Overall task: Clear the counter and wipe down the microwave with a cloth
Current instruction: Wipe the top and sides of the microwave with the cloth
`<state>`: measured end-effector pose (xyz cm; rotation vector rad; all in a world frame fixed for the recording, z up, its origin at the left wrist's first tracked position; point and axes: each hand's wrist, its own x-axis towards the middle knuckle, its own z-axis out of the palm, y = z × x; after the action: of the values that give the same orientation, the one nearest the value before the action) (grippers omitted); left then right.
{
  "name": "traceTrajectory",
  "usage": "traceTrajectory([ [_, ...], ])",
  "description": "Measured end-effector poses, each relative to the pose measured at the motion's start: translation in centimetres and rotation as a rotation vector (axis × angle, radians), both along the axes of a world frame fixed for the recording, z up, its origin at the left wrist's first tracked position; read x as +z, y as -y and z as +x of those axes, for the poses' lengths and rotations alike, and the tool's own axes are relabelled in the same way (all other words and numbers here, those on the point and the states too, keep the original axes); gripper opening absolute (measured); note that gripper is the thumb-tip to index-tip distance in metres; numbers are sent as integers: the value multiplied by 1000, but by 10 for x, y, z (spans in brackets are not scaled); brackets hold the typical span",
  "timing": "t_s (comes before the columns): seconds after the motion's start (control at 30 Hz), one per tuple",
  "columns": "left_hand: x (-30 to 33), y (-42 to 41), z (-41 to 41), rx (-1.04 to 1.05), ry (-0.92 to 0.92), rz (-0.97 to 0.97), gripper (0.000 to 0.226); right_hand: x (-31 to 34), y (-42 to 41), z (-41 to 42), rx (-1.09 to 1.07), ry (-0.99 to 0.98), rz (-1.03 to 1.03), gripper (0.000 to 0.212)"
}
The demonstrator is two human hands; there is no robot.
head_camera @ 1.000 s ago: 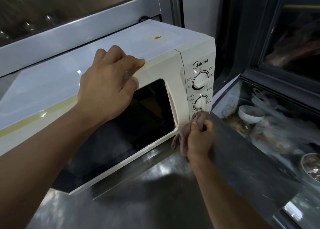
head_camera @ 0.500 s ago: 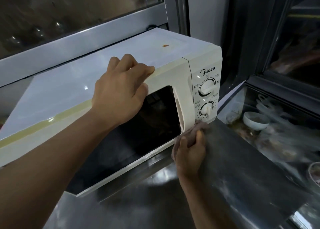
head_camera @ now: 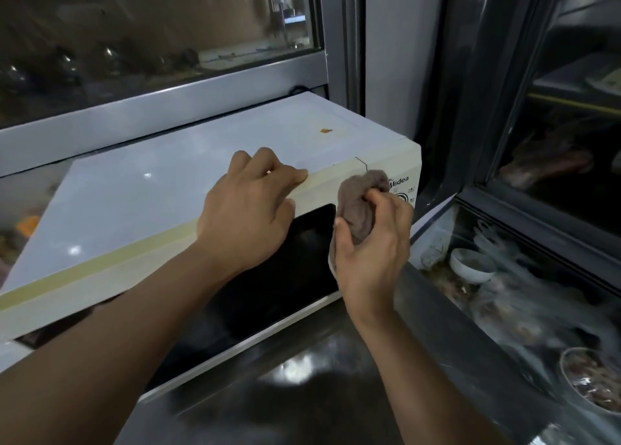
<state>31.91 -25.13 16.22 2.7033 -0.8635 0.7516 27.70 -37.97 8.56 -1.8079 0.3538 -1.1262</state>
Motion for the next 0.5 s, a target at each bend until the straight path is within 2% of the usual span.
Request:
traceTrajectory([
  [0.17, -4, -1, 0, -6, 30, 5, 40, -21, -8, 7, -44, 23, -57, 38],
  [0.33, -3, 0, 1, -8, 27, -3, 41, -53, -7, 7, 3, 72, 32, 38],
  [0.5, -2, 1, 0, -5, 23, -1, 42, -85, -6, 5, 135, 32, 169, 47],
])
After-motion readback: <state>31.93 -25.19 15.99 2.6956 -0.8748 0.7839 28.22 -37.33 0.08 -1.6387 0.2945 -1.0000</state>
